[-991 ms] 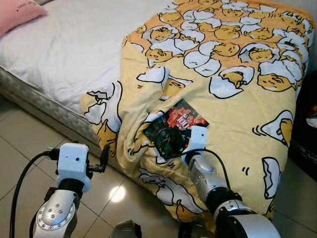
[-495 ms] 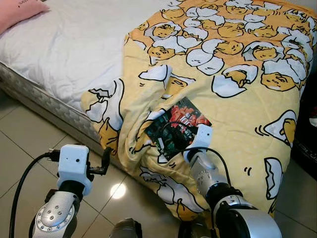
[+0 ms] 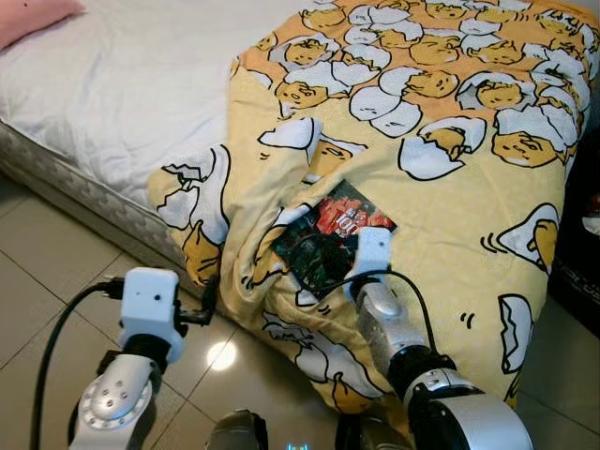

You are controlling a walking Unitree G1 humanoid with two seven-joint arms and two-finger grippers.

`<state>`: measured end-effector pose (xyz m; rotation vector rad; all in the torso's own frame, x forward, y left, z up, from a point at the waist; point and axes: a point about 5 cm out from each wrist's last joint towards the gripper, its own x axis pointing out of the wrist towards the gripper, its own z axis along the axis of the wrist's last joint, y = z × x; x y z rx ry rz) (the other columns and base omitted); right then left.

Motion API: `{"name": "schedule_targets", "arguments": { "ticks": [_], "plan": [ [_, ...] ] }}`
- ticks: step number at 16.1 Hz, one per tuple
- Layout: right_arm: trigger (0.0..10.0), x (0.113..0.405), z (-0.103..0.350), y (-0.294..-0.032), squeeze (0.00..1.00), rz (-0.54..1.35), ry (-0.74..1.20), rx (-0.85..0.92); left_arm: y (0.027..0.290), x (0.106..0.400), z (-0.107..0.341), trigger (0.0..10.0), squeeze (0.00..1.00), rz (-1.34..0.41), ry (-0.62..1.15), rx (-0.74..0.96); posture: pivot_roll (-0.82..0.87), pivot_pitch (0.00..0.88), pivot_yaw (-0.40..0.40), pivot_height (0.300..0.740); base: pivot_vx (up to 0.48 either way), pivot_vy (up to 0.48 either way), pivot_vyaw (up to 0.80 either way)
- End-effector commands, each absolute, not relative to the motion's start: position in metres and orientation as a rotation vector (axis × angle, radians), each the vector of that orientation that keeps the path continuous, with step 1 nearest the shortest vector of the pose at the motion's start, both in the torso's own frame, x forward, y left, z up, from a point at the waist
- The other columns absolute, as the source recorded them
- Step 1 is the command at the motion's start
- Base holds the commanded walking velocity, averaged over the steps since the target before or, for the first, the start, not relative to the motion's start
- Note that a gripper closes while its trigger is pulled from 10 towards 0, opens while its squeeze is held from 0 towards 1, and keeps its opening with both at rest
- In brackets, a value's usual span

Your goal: Clean up the room

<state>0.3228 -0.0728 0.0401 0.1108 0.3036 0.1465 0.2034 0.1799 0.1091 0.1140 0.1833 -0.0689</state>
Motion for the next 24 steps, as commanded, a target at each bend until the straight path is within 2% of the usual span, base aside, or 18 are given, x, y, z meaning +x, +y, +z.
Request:
{"name": "schedule_targets", "arguments": {
  "ticks": [1,5,9,11,13,16,20,24],
  "plan": [
    [10.0,0.321,0.041,-0.073,0.00,0.145,0.276,0.076,0.178,0.205,0.106,10.0,0.00,-0.071,0.187,0.123,0.23,0.148,-0.004,0.740,0.000,0.000,0.00],
    [10.0,0.317,0.037,-0.072,0.00,0.141,0.278,0.061,0.175,0.209,0.105,10.0,0.00,-0.075,0.181,0.116,0.22,0.143,-0.010,0.740,0.000,0.000,0.00],
    [10.0,0.310,0.020,-0.077,0.00,0.035,0.414,0.289,0.177,0.205,0.105,10.0,0.00,-0.082,0.186,0.120,0.24,0.164,0.010,0.740,0.000,0.000,0.00],
    [10.0,0.309,0.018,-0.076,0.00,0.022,0.446,0.345,0.178,0.202,0.106,10.0,0.00,-0.083,0.191,0.126,0.25,0.168,0.016,0.740,0.000,0.000,0.00],
    [10.0,0.311,0.021,-0.067,0.00,0.057,0.461,0.410,0.180,0.199,0.106,10.0,0.00,-0.083,0.198,0.133,0.26,0.171,0.022,0.740,0.000,0.000,0.00],
    [10.0,0.318,0.036,-0.048,0.00,0.175,0.406,0.367,0.180,0.199,0.106,10.0,0.00,-0.085,0.200,0.135,0.26,0.170,0.021,0.740,0.000,0.000,0.00],
    [10.0,0.318,0.041,-0.034,0.00,0.235,0.399,0.381,0.179,0.198,0.106,10.0,0.00,-0.084,0.200,0.133,0.27,0.173,0.015,0.740,0.000,0.000,0.00],
    [10.0,0.305,0.027,-0.021,0.00,0.258,0.519,0.501,0.178,0.196,0.105,10.0,0.00,-0.084,0.207,0.131,0.27,0.180,0.016,0.740,0.000,0.000,0.00]
  ]
}}
